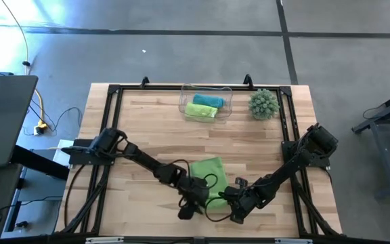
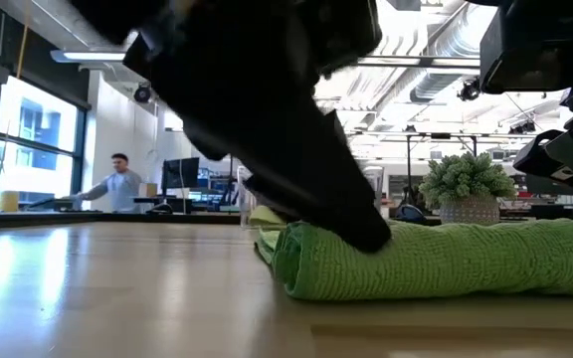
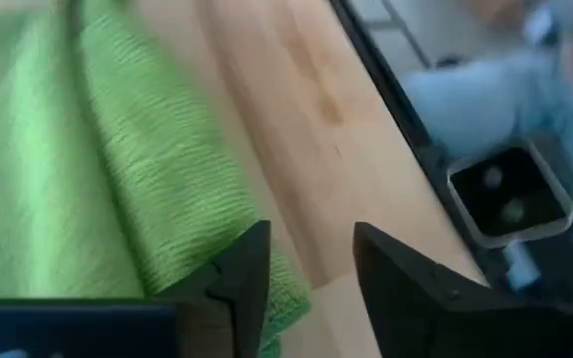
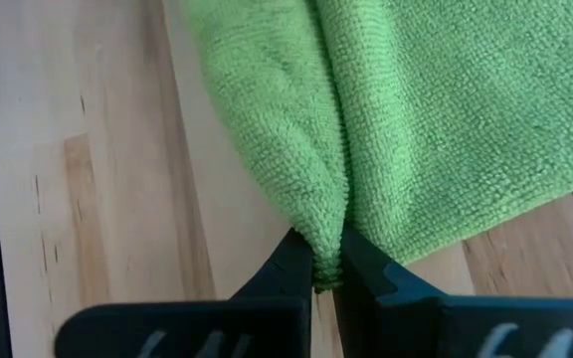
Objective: Roll microfiber towels into tight, uniform cylinder then place into a basket
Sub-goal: Roll the green microfiber cloth
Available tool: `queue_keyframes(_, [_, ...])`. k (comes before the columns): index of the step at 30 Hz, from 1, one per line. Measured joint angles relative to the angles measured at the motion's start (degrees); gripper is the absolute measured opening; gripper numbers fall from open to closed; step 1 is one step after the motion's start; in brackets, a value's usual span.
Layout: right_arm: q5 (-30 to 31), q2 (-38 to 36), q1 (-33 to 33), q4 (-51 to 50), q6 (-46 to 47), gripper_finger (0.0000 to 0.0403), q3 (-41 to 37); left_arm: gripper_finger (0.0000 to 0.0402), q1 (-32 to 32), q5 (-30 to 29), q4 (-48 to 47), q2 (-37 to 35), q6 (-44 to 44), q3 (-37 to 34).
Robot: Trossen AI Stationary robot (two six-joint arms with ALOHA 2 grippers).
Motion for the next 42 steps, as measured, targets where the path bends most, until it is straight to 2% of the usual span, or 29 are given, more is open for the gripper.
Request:
queue_keyframes(3, [0.0,0.0,0.0,0.0,0.02,0.0,0.0,0.0153,-2.29,-2.17,-0.04,-0.04,12.72,0.04])
queue_keyframes(5, [0.0,0.0,-0.02,0.02,0.12,0.0,0.0,0.0159,-3.9,-5.69,0.07,-0.04,19.08,0.04])
queue_keyframes(11, [-0.03,-0.04,-0.02,0.59,0.31,0.0,-0.02,0.0164,-5.49,-15.62,-0.57,-2.12,24.74,0.22])
queue_keyframes(15, [-0.89,-0.07,-0.39,1.12,0.77,0.0,-0.05,0.0165,-6.21,-22.41,-7.41,-4.35,25.87,0.16])
queue_keyframes(18, [-1.64,-0.04,-0.66,1.9,2.24,0.0,-0.07,0.0169,-7.73,-28.51,-19.75,-6.11,23.16,2.47])
queue_keyframes(21, [-2.4,-0.04,-1.79,2.61,5.0,0.0,-0.07,0.0173,-10.06,-32.17,-36.03,-7.05,19.07,8.14])
queue_keyframes(24, [-2.39,0.04,-3.41,3.88,7.09,0.0,-0.07,0.0172,-13.14,-36.06,-46.73,-7.34,14.48,12.76])
queue_keyframes(27, [0.48,0.16,-4.64,6.32,7.41,0.0,-0.17,0.0167,-16.59,-40.2,-52.85,-8.06,10.16,12.35])
queue_keyframes(30, [2.45,0.28,-5.81,7.84,7.39,0.0,-0.24,0.0164,-19.19,-44.79,-56.89,-12.5,-2.77,7.29])
queue_keyframes(33, [2.72,0.28,-7.44,8.14,6.7,0.0,-0.24,0.0164,-21.91,-50.51,-48.67,-19.67,-13.49,-3.55])
queue_keyframes(35, [2.74,0.28,-8.45,9.13,5.21,0.0,-0.24,0.0163,-22.69,-53.48,-32.55,-24.14,-14.67,-13.57])
queue_keyframes(36, [2.44,0.28,-8.81,9.7,4.48,0.0,-0.22,0.0163,-22.18,-53.34,-23.36,-26.08,-12.55,-18.69])
queue_keyframes(37, [2.11,0.26,-9.07,9.82,4.16,0.0,-0.22,0.0163,-20.67,-51.19,-12.6,-27.22,-9.19,-23.53])
queue_keyframes(39, [1.11,0.26,-9.44,10.01,3.41,0.0,-0.22,0.0163,-16.0,-42.99,8.48,-27.21,-2.26,-30.8])
queue_keyframes(41, [0.36,0.18,-9.57,10.18,3.24,0.0,-0.19,0.0163,-11.2,-38.24,19.73,-25.68,3.5,-35.36])
queue_keyframes(42, [0.22,0.17,-9.57,10.1,3.18,0.0,-0.17,0.0163,-9.34,-36.91,22.51,-24.75,5.49,-36.38])
